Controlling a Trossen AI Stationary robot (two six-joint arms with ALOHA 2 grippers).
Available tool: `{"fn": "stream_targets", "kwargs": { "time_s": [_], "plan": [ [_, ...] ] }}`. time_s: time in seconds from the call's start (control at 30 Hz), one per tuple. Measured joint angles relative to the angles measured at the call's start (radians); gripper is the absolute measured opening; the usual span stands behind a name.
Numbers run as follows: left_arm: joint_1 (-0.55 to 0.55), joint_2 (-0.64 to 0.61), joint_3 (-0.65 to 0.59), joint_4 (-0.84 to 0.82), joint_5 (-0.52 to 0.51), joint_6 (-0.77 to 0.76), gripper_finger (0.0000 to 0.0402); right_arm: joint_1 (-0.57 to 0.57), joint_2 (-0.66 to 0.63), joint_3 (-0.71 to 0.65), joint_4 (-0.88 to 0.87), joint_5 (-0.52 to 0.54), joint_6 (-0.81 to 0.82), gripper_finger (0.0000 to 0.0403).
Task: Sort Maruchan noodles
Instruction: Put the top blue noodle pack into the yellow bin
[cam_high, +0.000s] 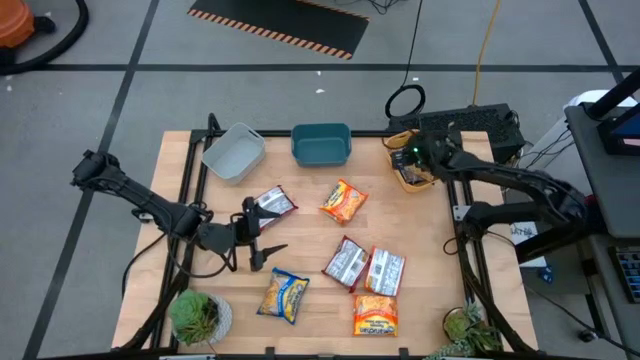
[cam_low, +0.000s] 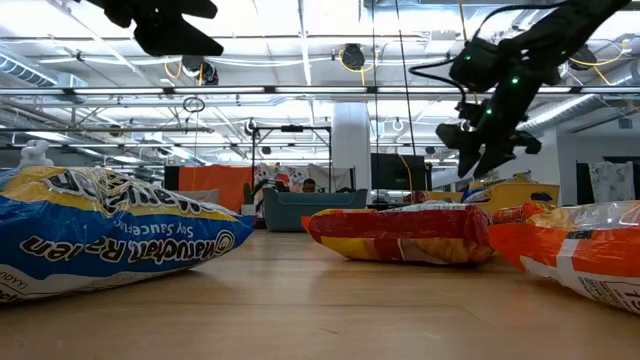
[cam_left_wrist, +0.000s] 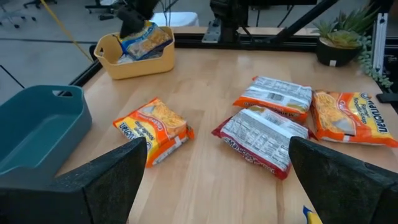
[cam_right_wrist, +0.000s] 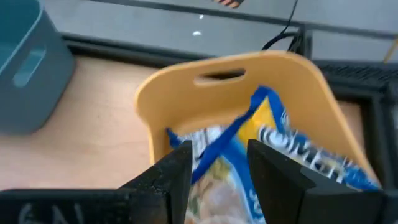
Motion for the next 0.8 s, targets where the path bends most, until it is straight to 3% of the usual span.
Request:
{"fn": "stream_targets", "kwargs": {
  "time_s": [0.13,0.4,0.8],
  "plan": [
    [0.012,0.0,0.0,-0.002,0.027,0.0,0.0395,0.021,0.039,0.042,0.008,0.081,-0.048,0.0149],
    [0.014,0.0,0.0,-0.016,0.038,-0.015,0.0395,0.012,0.1,0.051,-0.002,0.081,-0.104,0.0154],
    [-0.004,0.0,0.0,-0.014,0.039,-0.021,0.0395,-0.004,0.164,0.051,0.044,0.155,-0.177,0.0233]
  ]
}}
